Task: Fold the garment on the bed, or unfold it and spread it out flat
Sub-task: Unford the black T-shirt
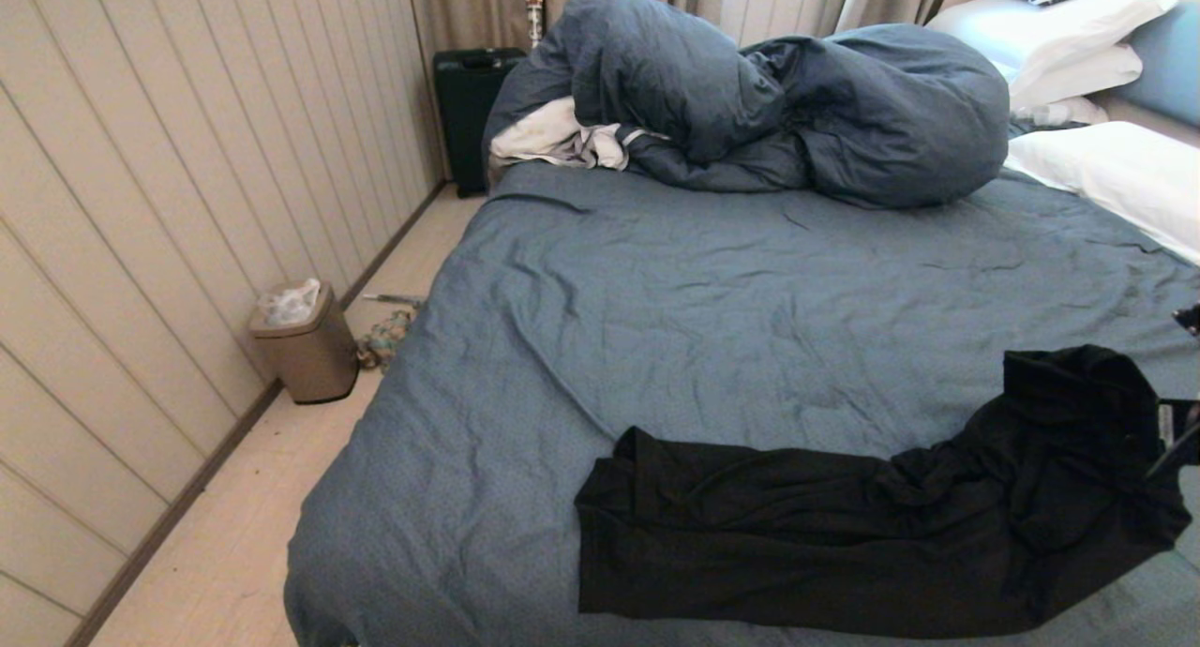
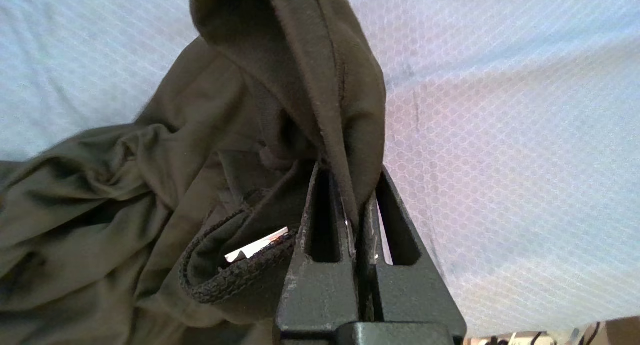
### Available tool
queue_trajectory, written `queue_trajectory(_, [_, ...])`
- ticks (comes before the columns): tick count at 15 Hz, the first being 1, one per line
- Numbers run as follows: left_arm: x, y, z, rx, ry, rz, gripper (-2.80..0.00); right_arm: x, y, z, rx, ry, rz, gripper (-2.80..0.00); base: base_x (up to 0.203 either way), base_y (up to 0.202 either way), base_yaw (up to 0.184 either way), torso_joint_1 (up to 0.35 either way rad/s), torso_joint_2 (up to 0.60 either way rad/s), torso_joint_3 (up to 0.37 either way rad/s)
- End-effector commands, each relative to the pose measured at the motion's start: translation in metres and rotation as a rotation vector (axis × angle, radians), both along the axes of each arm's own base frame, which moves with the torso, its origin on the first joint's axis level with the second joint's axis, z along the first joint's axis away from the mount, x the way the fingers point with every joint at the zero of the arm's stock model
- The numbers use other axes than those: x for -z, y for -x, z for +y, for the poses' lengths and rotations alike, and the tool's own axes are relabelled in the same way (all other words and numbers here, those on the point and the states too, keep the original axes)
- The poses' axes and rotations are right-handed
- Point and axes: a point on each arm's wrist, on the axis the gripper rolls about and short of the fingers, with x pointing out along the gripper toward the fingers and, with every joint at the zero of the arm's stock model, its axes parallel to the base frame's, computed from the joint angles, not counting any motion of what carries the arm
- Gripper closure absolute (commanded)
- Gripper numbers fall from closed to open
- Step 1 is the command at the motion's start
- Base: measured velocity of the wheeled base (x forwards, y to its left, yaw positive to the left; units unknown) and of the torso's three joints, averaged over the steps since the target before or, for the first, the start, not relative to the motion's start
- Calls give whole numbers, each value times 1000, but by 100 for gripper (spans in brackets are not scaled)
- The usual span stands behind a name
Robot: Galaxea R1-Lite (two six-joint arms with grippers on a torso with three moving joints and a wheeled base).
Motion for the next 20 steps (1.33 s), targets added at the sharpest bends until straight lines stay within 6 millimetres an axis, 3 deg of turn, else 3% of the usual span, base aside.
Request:
queue_trajectory(1, [0,0,0,0,-4,2,0,12,-5,-4,-3,-27,34,-180,0,0,0,0,0,0])
queue_trajectory(2, [0,0,0,0,-6,2,0,13,-3,-5,-9,-40,32,-280,0,0,0,0,0,0])
queue_trajectory(7, [0,0,0,0,-6,-2,0,8,11,-21,5,-60,-7,-280,0,0,0,0,0,0])
queue_trajectory(11, [1,0,0,1,-3,0,0,-22,34,-20,-18,-44,-130,-280,0,0,0,0,0,0])
queue_trajectory(12, [1,0,0,1,-3,-2,0,-31,42,-13,-40,-51,-164,0,0,0,0,0,0,0])
queue_trajectory(16, [1,0,0,1,-1,0,0,-76,90,44,-243,-213,-308,0,0,0,0,0,0,0])
queue_trajectory(20, [5,-2,0,-2,-20,20,0,-112,146,114,-511,-503,-222,0,0,0,0,0,0,0])
